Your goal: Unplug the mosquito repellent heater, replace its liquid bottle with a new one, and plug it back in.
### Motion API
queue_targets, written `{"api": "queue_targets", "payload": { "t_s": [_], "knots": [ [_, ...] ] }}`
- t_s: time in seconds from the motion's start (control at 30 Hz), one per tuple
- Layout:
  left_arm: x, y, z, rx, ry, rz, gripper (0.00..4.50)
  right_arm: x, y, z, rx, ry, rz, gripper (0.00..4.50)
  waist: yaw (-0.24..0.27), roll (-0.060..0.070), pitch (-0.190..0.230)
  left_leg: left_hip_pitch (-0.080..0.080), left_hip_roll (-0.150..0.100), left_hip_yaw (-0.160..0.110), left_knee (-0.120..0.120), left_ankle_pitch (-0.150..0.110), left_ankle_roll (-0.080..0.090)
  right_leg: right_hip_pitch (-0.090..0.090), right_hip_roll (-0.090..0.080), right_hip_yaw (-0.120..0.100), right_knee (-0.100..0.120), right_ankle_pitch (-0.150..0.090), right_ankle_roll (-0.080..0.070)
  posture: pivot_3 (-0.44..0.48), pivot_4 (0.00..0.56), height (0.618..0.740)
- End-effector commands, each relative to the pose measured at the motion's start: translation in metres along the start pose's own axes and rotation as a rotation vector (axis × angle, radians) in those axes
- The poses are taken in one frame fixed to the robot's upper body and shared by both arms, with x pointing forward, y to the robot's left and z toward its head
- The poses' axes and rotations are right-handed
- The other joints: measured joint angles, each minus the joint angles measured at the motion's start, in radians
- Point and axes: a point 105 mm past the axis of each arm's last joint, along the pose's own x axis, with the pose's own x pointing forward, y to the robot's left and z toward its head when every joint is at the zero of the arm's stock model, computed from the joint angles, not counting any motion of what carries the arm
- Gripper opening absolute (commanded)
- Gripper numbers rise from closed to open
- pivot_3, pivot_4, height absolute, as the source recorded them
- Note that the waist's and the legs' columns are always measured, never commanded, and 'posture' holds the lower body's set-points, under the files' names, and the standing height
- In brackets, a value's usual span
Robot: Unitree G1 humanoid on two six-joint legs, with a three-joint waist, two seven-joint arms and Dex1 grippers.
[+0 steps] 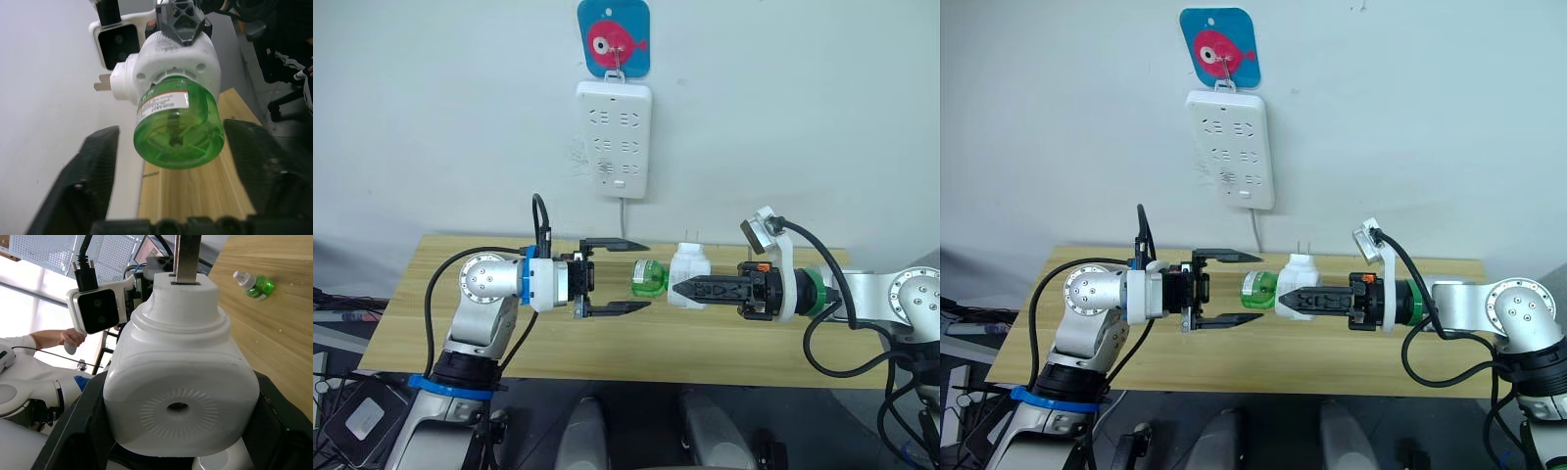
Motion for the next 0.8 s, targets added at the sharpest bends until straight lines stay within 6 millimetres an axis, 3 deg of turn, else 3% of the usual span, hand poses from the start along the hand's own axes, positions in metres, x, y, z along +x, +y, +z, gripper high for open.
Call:
{"api": "queue_targets", "payload": {
  "t_s": [0.03, 0.23, 0.3, 0.37, 0.43, 0.53, 0.67, 0.8],
  "knots": [
    [0.002, 0.003, 0.008, 0.032, -0.026, 0.001, 2.35, -0.002, 0.013, 0.003, -0.043, -0.009, 0.032, 3.03, 0.000, 0.000, 0.000, 0.000, 0.000, 0.000, 0.000, 0.000, 0.000, 0.000, 0.000, 0.000, 0.000, 0.000, 0.000, -0.151, 0.227, 0.725],
    [0.001, -0.003, 0.010, -0.046, -0.004, -0.082, 2.24, -0.002, 0.012, 0.002, -0.044, 0.001, 0.028, 3.03, -0.001, 0.000, 0.000, 0.000, 0.000, 0.000, 0.000, 0.000, 0.000, 0.000, 0.000, 0.000, 0.000, 0.000, 0.000, -0.148, 0.227, 0.725],
    [-0.004, -0.003, 0.005, -0.240, 0.067, -0.121, 2.24, -0.003, 0.013, 0.001, -0.044, 0.009, 0.027, 3.03, -0.002, 0.000, 0.000, 0.000, 0.000, -0.001, 0.000, 0.000, 0.000, 0.000, 0.000, 0.000, 0.000, 0.000, 0.000, -0.142, 0.227, 0.725],
    [-0.010, 0.007, 0.005, -0.570, 0.120, -0.100, 2.24, -0.003, 0.013, -0.001, -0.046, 0.023, 0.026, 3.03, -0.004, 0.000, 0.000, 0.000, 0.000, -0.002, 0.000, 0.000, 0.000, 0.000, 0.001, -0.001, 0.001, 0.000, 0.000, -0.137, 0.226, 0.725],
    [-0.016, 0.019, 0.014, -0.862, 0.127, -0.111, 2.24, -0.004, 0.014, -0.004, -0.048, 0.042, 0.026, 3.03, -0.006, 0.000, 0.001, 0.000, 0.000, -0.002, 0.000, 0.000, 0.000, 0.000, 0.001, -0.001, 0.002, 0.000, 0.000, -0.132, 0.225, 0.725],
    [-0.022, 0.037, 0.026, -1.125, 0.113, -0.116, 2.24, -0.003, 0.015, -0.008, -0.057, 0.073, 0.026, 3.03, -0.007, -0.001, 0.001, 0.000, 0.000, -0.003, 0.000, 0.000, 0.000, 0.000, 0.001, -0.002, 0.002, -0.003, 0.005, -0.127, 0.223, 0.725],
    [-0.029, 0.048, 0.041, -1.332, 0.088, -0.146, 2.24, -0.003, 0.016, -0.010, -0.062, 0.091, 0.023, 3.03, -0.013, -0.001, 0.001, 0.000, 0.000, -0.003, -0.001, 0.000, 0.000, -0.001, 0.001, -0.002, 0.001, -0.003, 0.005, -0.128, 0.224, 0.725],
    [-0.036, 0.037, 0.046, -1.395, 0.143, -0.195, 2.24, -0.004, 0.014, -0.010, -0.059, 0.085, 0.008, 3.03, -0.024, -0.001, 0.002, 0.000, 0.001, -0.002, -0.002, 0.000, 0.000, -0.002, 0.001, -0.002, 0.001, -0.002, 0.003, -0.129, 0.224, 0.725]
  ]
}}
